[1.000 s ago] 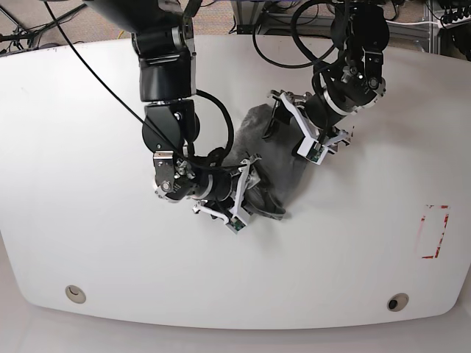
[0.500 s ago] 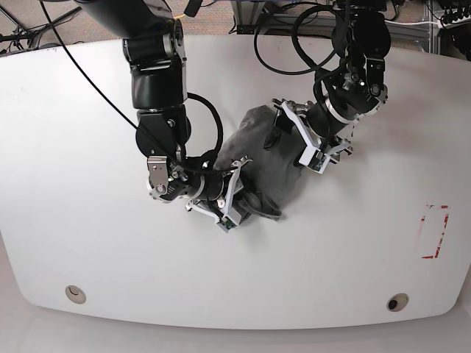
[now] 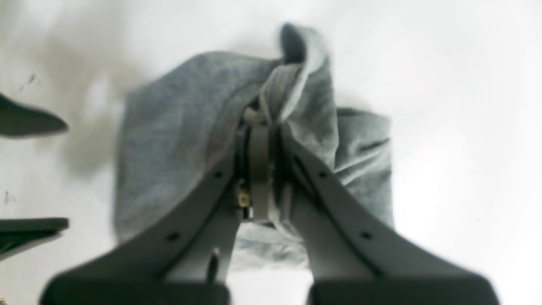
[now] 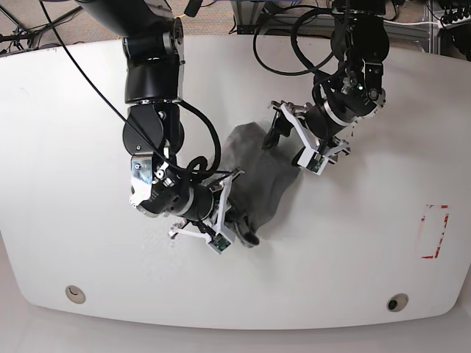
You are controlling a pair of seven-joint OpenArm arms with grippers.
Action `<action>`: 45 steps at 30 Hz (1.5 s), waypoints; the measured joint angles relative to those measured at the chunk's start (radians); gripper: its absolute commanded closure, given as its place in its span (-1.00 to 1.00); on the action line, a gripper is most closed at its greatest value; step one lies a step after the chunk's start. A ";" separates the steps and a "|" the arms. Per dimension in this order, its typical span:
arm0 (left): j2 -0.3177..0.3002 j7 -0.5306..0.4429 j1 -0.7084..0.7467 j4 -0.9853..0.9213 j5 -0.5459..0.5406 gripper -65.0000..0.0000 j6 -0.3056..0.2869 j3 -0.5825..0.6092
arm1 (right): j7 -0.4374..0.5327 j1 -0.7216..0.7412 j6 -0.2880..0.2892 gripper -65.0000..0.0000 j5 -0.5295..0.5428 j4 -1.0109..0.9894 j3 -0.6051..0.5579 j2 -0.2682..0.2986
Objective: Fold the T-shirt properly
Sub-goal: 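Release and regrasp the bundle's sides with both grippers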
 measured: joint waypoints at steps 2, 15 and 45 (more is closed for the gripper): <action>0.000 0.001 0.001 -0.010 0.001 -0.20 0.000 0.000 | -0.029 0.001 0.000 1.00 -0.003 0.048 0.000 0.000; 0.000 0.001 0.001 -0.013 0.000 -0.20 0.000 0.002 | 0.138 0.047 0.001 0.64 -0.014 -0.106 0.108 0.057; 0.071 -0.001 -0.233 -0.127 0.033 -0.20 0.014 0.124 | 0.328 0.084 0.000 0.05 -0.009 -0.347 0.144 0.214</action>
